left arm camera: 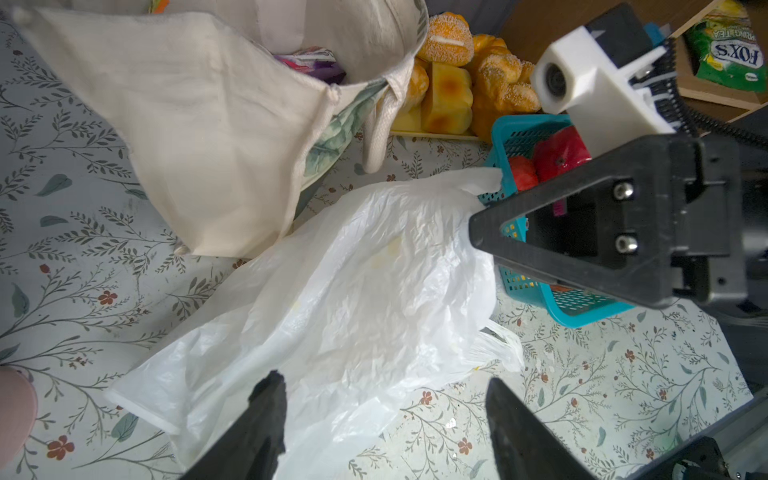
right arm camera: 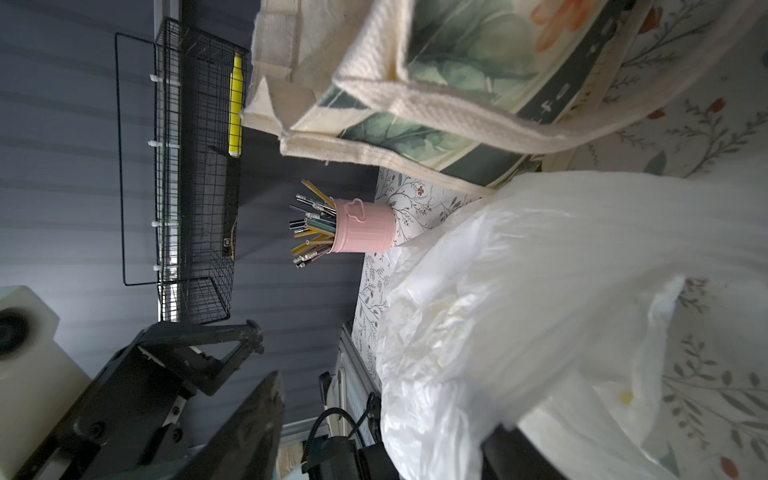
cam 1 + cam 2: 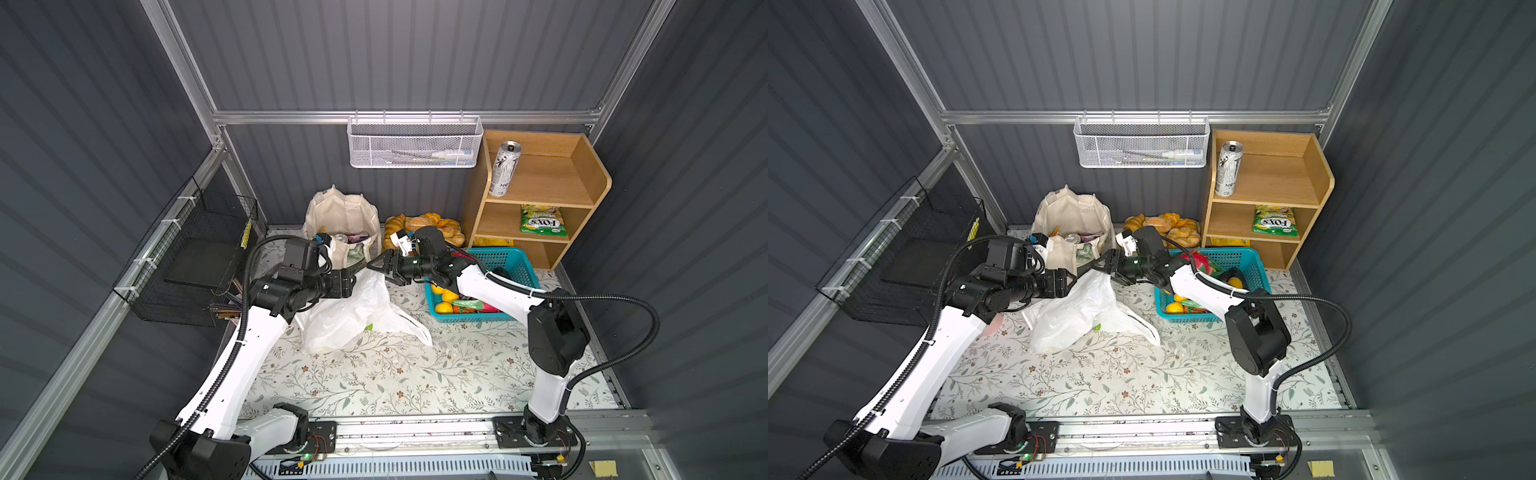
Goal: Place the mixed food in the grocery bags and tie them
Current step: 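Reach the left gripper to the plastic bag's handle and grasp it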
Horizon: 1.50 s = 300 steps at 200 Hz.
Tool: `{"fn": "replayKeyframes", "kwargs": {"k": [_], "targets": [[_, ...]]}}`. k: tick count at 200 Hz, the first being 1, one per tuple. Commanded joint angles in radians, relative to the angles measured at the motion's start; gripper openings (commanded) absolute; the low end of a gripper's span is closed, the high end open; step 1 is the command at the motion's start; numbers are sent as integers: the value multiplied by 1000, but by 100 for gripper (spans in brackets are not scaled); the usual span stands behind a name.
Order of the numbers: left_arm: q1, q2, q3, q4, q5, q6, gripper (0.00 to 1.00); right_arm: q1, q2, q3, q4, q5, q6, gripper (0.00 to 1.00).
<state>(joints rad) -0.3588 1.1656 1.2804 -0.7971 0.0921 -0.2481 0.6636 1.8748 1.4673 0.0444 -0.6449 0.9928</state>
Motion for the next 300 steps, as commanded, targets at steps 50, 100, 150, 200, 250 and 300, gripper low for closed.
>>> {"fn": "replayKeyframes", "kwargs": {"k": [50, 100, 150, 200, 250, 300], "targets": [[-194, -24, -66, 57, -167, -126, 78, 10, -45, 27, 44, -1, 46, 72], [-359, -2, -169, 224, -384, -176, 78, 11, -41, 25, 50, 4, 66, 72], [-479, 105, -188, 343, -535, -175, 79, 13, -40, 13, 61, 12, 77, 73], [-491, 203, -181, 390, -715, -209, 81, 15, -48, 1, 74, 16, 87, 73], [-490, 287, -165, 400, -783, -190, 77, 16, -57, -14, 97, 18, 102, 73], [-490, 265, -224, 429, -759, -185, 42, 14, -61, -12, 109, 18, 111, 73]]}}
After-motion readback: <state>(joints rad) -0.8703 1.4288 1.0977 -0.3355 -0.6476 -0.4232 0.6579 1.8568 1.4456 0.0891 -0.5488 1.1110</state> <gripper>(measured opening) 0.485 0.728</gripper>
